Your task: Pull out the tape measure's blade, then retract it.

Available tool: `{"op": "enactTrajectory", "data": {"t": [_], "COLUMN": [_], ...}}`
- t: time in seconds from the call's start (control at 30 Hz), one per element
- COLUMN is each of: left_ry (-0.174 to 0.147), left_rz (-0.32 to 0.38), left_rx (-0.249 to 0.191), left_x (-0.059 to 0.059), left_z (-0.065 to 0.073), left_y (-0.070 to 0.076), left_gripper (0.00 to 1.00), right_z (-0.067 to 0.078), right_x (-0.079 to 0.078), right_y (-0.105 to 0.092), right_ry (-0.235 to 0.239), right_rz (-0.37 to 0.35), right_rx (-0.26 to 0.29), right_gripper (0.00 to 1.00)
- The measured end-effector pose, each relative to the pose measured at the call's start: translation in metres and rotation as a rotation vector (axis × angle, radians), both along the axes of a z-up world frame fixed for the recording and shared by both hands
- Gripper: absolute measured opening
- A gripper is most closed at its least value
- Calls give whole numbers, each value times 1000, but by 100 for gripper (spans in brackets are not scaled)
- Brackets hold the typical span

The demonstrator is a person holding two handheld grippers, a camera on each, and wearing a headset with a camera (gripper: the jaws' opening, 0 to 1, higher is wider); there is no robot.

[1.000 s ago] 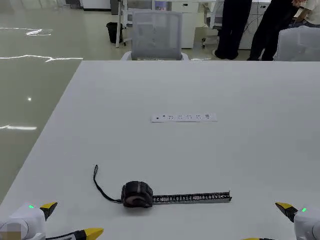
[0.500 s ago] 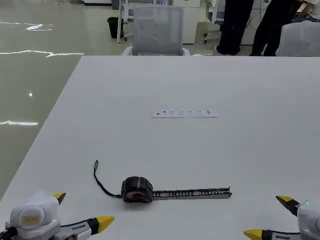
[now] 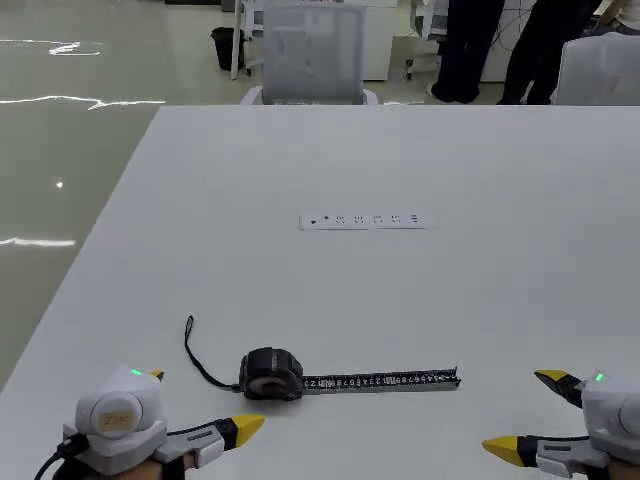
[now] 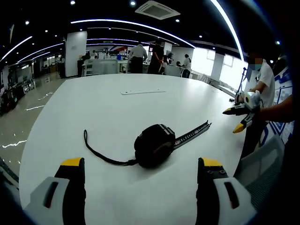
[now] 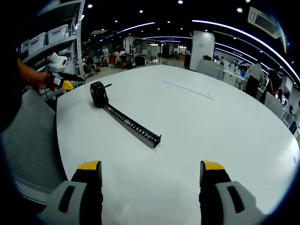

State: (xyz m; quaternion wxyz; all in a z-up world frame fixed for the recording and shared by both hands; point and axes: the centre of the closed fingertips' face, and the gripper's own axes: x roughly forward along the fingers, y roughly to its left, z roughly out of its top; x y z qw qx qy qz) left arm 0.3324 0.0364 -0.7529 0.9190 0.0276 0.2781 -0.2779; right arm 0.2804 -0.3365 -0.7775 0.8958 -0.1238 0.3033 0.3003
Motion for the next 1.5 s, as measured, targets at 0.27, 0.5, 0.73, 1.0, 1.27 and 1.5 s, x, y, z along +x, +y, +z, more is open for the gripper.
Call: {"op": "enactTrajectory", "data": {"t": [0.27,0.5,0.73,1.0,1.27,1.5], "left_ry": [-2,13,11,13,13,18], "left_rz": [-8,59,59,79,96,119], "left_rx": [6,-21,0,16,35,36], "left_x": [3,12,15,21,26,30], "left_z": [-1,-2,-5,-8,-17,-20], "left_y": [-14,-20,-33,-41,-45,-45], "left_gripper": [99,99,99,99,99,99], "right_z": [1,-2,-3,-4,-11,-14], "right_x": [11,16,23,31,34,41], "right_y": [3,7,12,16,21,24], "right_ry": [-3,11,25,32,51,64], "right_rz": [38,88,134,168,219,271], "right_rx": [-17,-39,-56,-67,-91,-114], "right_gripper": [86,82,78,76,71,67]}}
